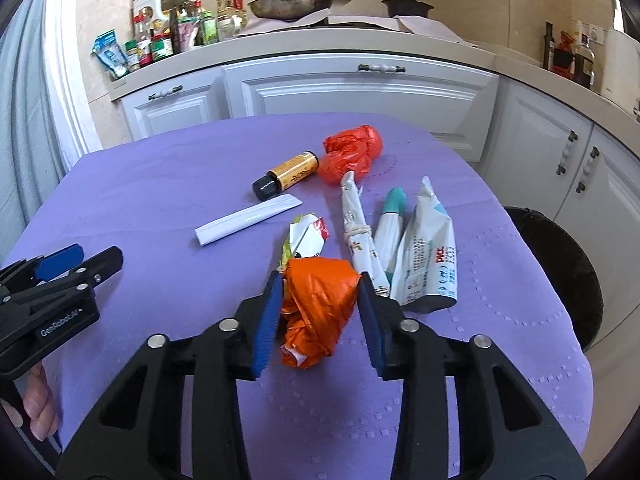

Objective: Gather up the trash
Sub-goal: 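Grasp the orange plastic bag with the right tool while the left tool grasps the yellow-green wrapper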

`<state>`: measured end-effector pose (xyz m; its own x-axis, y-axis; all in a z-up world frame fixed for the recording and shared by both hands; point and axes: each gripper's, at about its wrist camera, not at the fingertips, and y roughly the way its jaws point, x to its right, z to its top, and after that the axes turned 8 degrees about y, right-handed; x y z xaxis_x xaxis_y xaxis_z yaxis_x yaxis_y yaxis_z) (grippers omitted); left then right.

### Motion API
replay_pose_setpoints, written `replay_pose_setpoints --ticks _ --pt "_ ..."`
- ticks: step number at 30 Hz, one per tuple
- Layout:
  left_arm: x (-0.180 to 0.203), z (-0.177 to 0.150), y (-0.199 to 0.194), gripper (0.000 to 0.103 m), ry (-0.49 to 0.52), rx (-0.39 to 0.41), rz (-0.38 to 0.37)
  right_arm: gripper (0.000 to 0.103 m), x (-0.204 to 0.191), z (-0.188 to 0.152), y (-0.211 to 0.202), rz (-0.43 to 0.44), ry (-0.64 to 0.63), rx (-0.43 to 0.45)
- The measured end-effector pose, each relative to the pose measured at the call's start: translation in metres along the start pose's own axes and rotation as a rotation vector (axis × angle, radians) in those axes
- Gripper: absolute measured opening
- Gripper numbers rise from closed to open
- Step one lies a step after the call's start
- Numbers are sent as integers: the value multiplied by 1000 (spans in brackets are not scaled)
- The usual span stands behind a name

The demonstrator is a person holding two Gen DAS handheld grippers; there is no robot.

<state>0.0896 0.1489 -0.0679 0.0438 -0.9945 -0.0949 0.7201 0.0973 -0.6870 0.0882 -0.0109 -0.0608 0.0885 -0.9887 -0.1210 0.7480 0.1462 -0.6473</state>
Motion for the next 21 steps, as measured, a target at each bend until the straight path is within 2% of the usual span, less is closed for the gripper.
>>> replay_pose_setpoints --ticks 9,21 --pt "20 4 -5 59 22 12 -42 30 4 3 -14 -19 -11 46" --pt "81 16 -14 59 97 37 -156 30 64 10 -43 -119 96 124"
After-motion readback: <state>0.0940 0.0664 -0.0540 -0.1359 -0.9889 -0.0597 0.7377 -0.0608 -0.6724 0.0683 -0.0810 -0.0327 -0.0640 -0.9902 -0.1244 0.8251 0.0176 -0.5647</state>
